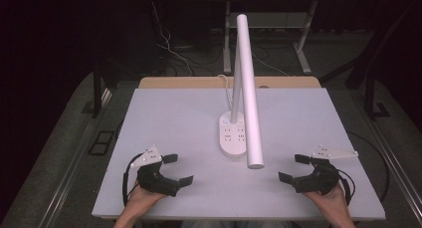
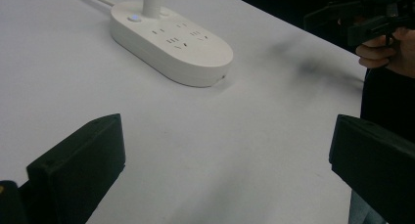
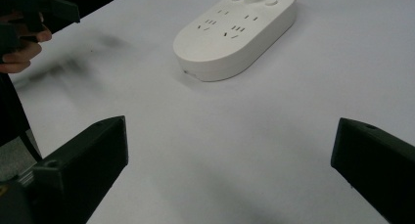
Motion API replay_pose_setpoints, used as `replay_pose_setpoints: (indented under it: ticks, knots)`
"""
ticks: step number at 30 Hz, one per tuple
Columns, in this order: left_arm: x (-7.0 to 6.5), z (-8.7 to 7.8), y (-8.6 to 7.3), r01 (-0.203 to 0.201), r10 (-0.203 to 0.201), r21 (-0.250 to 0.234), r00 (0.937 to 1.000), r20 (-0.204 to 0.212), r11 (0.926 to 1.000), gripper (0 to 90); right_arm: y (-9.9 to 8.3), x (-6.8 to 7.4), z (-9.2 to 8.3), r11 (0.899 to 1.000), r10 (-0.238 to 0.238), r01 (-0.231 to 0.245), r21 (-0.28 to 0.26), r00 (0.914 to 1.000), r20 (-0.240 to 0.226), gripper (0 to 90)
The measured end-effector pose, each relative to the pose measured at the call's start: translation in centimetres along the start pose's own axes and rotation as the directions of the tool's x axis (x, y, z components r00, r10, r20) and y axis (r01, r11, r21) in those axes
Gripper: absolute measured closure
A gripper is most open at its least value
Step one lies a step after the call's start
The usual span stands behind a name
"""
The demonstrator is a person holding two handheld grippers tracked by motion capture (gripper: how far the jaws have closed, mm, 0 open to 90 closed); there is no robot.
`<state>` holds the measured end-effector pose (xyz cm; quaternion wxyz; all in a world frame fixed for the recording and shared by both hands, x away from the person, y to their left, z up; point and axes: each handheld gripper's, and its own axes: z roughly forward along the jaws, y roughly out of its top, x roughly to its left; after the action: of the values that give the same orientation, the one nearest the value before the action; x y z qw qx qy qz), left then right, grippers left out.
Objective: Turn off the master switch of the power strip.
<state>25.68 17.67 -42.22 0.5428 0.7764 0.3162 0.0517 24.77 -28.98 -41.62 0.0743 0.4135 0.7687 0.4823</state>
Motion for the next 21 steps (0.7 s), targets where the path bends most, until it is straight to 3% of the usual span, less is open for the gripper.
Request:
replay_pose_setpoints:
  ticks: [21]
  knots:
    - [-0.34, 0.26, 0.04, -0.01, 0.01, 0.024, 0.9999, -0.004, 0.9997, 0.0, -0.12, 0.25, -0.08, 1.0, -0.008, 0.008, 0.022, 1.0, 0.001, 0.0]
